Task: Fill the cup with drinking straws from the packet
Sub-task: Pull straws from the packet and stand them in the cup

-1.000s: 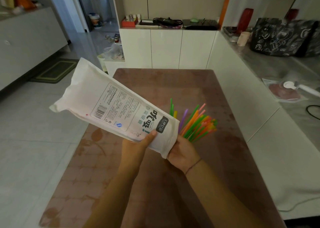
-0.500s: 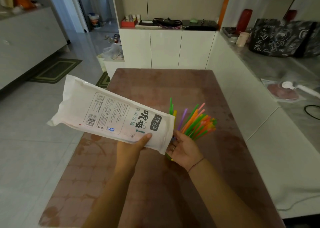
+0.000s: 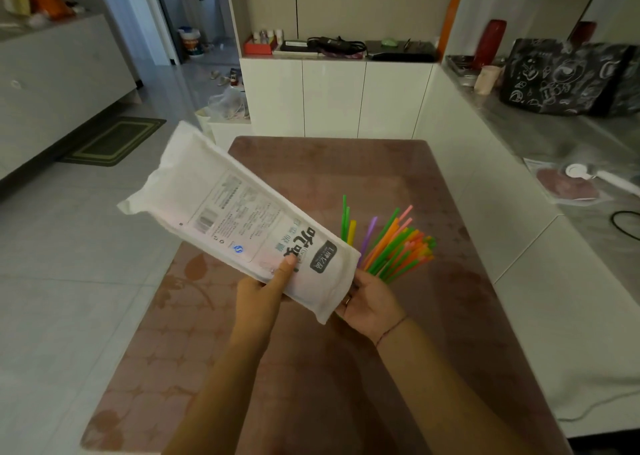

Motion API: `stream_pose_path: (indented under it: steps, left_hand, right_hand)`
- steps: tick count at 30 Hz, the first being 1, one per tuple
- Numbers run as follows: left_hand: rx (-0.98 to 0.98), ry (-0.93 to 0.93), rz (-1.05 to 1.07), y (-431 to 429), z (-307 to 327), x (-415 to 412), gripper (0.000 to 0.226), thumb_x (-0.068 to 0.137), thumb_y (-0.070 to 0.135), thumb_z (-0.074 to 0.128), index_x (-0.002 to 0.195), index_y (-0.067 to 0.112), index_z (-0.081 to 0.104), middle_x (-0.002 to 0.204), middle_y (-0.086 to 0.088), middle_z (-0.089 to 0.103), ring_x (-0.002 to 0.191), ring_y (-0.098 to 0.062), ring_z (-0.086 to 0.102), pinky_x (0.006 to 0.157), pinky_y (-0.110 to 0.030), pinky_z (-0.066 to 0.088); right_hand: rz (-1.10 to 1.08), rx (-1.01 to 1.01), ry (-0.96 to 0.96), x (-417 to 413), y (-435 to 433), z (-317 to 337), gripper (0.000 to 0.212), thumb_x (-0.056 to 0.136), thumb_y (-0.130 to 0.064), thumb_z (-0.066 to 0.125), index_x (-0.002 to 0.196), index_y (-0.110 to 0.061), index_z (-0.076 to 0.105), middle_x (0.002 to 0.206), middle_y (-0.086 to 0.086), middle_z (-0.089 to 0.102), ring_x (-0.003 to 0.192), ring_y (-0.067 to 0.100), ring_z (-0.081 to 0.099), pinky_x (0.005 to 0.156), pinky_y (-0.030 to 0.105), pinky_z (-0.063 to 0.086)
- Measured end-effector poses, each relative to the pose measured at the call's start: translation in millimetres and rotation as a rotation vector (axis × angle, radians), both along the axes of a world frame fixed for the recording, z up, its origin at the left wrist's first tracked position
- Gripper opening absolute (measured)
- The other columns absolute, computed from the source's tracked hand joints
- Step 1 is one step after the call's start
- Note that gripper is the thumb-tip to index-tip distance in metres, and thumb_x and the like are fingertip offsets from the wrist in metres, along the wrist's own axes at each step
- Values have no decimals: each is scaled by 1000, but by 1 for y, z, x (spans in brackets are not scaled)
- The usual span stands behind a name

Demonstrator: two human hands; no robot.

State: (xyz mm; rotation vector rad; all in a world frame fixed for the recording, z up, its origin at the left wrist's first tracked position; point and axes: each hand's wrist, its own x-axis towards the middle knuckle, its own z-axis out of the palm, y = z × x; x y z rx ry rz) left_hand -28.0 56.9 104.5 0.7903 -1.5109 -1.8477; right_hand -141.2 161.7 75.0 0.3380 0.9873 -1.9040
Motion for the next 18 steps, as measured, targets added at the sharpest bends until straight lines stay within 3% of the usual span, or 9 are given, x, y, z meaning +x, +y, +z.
stream_pose_path:
  steps: [4, 8, 12, 15, 18]
  left_hand:
    - [-79, -5, -70, 3, 2, -2, 25, 83, 18, 69, 106, 26, 65, 101, 8, 74, 93, -12, 70, 67, -33, 60]
    - [-90, 42, -6, 3, 2, -2, 28, 83, 19, 68, 110, 27, 64, 111, 6, 71, 98, -10, 69, 74, -32, 60]
    - [11, 80, 78, 0, 2, 0, 27, 85, 16, 68, 105, 33, 62, 100, 11, 73, 94, -9, 70, 70, -31, 60]
    - [133, 97, 140, -5, -1, 2, 31, 86, 15, 68, 110, 32, 59, 102, 10, 71, 92, -10, 70, 71, -30, 60]
    - [264, 101, 188, -10, -7, 3, 33, 86, 14, 67, 114, 28, 56, 109, 6, 69, 98, -14, 67, 74, -31, 60]
  right_hand:
    - [16, -10, -14, 2, 1, 2, 20, 90, -21, 54, 102, -9, 64, 95, 10, 65, 89, 27, 60, 67, 37, 57]
    - [18, 17, -22, 3, 1, 4, 16, 90, -22, 53, 92, -11, 65, 90, 9, 63, 86, 27, 57, 75, 40, 49]
    - [-3, 36, -59, 3, 1, 6, 17, 90, -17, 51, 78, -10, 60, 76, 10, 52, 69, 24, 48, 63, 33, 48]
    - [25, 137, 37, 5, 4, 11, 14, 91, -20, 52, 89, -9, 60, 79, 8, 58, 68, 19, 54, 48, 26, 53]
    - [69, 234, 258, 7, 5, 17, 14, 92, -21, 52, 86, -13, 61, 78, 4, 60, 65, 13, 52, 53, 24, 43]
